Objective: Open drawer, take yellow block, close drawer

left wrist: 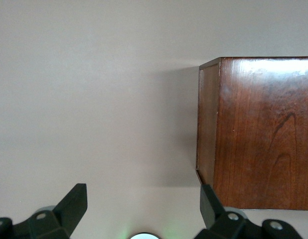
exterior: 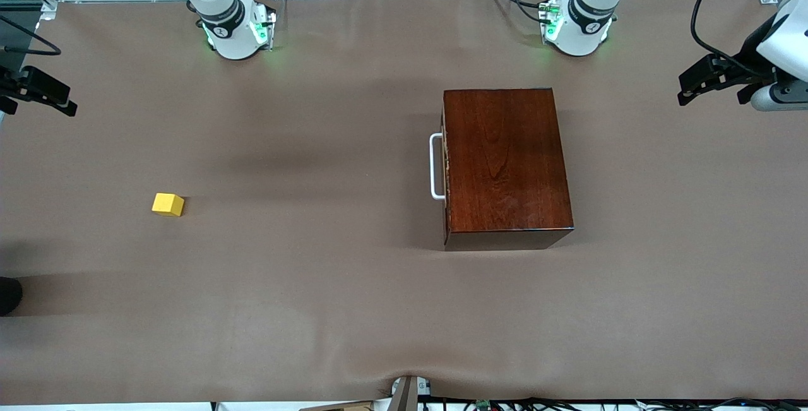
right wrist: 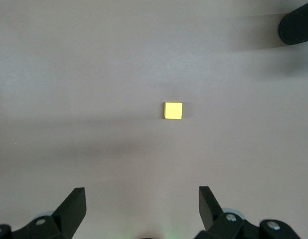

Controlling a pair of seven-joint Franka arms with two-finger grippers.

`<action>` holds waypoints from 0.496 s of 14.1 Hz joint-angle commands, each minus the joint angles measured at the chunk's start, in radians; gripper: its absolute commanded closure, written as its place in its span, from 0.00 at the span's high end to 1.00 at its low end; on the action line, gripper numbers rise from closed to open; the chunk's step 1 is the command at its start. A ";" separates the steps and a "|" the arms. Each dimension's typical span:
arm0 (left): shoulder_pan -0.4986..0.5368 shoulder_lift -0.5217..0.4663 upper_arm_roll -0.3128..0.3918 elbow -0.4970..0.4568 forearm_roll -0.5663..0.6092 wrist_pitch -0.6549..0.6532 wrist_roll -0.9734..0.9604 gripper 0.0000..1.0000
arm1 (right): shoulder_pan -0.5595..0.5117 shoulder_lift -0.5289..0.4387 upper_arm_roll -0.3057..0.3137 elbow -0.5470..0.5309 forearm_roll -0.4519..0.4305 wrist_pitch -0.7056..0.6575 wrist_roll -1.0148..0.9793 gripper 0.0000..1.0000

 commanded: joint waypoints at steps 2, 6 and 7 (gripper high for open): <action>0.005 0.023 -0.006 0.042 -0.001 -0.022 0.006 1.00 | -0.005 -0.027 0.006 -0.023 0.004 0.000 0.012 1.00; 0.010 0.029 -0.006 0.053 -0.011 -0.025 0.014 1.00 | -0.007 -0.027 0.006 -0.023 0.004 0.000 0.012 1.00; 0.010 0.029 -0.006 0.053 -0.011 -0.034 0.017 1.00 | -0.007 -0.027 0.006 -0.023 0.004 0.000 0.012 1.00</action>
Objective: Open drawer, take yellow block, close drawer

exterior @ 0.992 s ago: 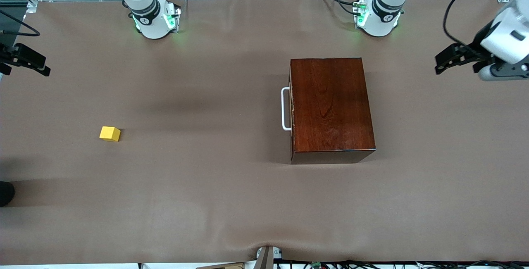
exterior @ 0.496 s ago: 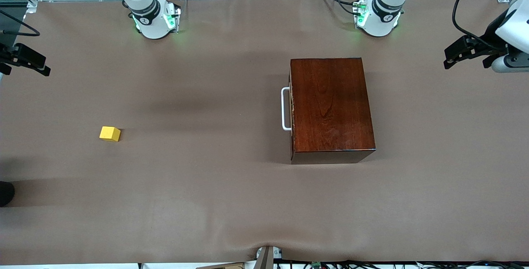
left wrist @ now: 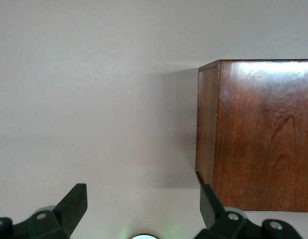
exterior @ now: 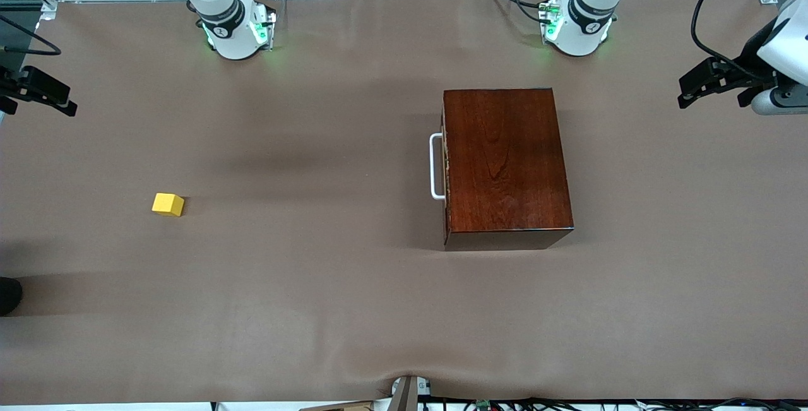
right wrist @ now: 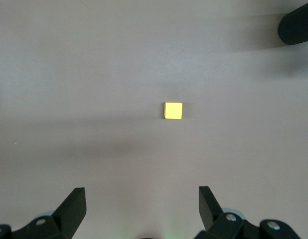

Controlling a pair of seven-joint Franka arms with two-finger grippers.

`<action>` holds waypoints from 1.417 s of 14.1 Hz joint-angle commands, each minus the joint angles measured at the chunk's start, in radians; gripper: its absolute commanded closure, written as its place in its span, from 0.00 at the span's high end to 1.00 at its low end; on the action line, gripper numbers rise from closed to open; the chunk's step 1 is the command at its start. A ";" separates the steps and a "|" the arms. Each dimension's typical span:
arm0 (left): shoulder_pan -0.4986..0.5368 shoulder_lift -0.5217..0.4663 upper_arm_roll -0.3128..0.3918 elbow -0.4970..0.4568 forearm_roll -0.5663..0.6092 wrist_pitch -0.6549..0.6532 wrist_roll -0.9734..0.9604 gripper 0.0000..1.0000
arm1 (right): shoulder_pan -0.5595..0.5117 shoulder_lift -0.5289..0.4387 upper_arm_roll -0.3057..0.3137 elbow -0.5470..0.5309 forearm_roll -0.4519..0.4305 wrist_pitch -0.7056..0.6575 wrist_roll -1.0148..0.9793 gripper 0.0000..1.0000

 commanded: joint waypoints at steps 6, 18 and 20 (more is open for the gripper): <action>0.008 0.007 -0.016 0.032 -0.011 -0.061 0.007 1.00 | -0.005 -0.027 0.006 -0.023 0.004 0.000 0.012 1.00; 0.040 0.003 -0.007 0.025 -0.016 -0.061 0.076 1.00 | -0.005 -0.027 0.006 -0.023 0.004 0.000 0.012 1.00; 0.040 0.003 -0.008 0.025 -0.015 -0.062 0.076 1.00 | -0.005 -0.027 0.006 -0.023 0.004 0.000 0.012 1.00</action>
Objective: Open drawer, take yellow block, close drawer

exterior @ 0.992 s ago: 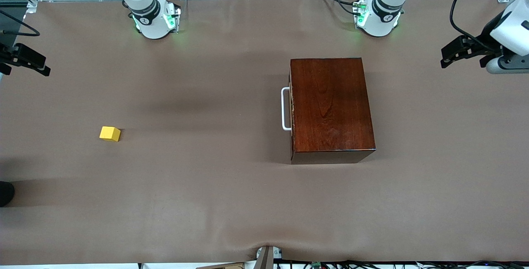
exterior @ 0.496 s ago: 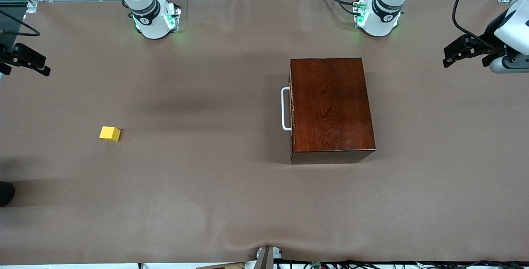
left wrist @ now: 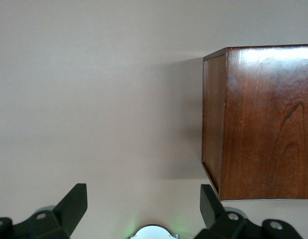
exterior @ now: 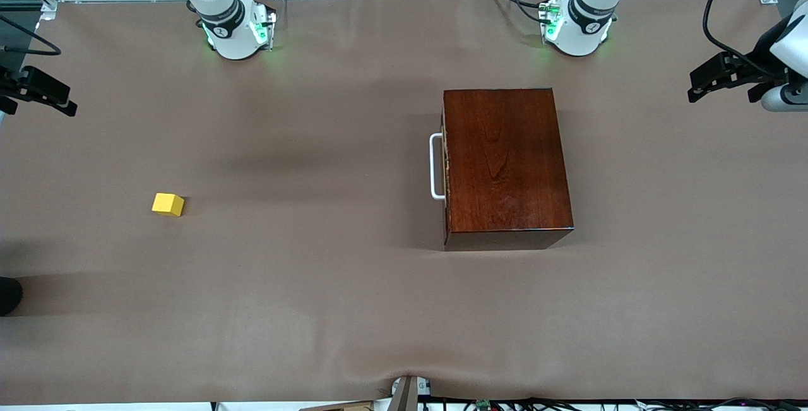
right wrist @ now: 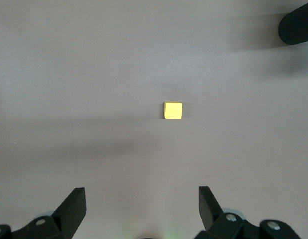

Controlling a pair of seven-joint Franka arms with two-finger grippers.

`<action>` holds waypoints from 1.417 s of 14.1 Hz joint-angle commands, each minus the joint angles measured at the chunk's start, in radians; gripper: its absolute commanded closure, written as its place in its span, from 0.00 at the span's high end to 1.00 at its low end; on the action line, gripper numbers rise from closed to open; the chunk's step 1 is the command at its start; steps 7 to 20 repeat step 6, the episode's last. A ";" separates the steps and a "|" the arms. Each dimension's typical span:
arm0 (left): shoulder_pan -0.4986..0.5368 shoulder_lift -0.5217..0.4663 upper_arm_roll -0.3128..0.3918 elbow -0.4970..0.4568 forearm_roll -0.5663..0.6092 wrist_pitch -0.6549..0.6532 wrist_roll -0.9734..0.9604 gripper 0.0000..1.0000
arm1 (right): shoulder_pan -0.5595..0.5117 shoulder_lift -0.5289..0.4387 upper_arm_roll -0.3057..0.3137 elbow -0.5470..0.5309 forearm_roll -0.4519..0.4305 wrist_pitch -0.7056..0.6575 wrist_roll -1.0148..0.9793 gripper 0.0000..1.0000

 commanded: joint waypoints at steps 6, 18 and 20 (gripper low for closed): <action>0.003 0.013 -0.012 0.021 -0.016 -0.016 0.008 1.00 | -0.005 -0.027 0.006 -0.022 0.004 0.002 0.012 1.00; 0.003 0.013 -0.012 0.021 -0.016 -0.016 0.008 1.00 | -0.005 -0.027 0.006 -0.022 0.004 0.002 0.012 1.00; 0.003 0.013 -0.012 0.021 -0.016 -0.016 0.008 1.00 | -0.005 -0.027 0.006 -0.022 0.004 0.002 0.012 1.00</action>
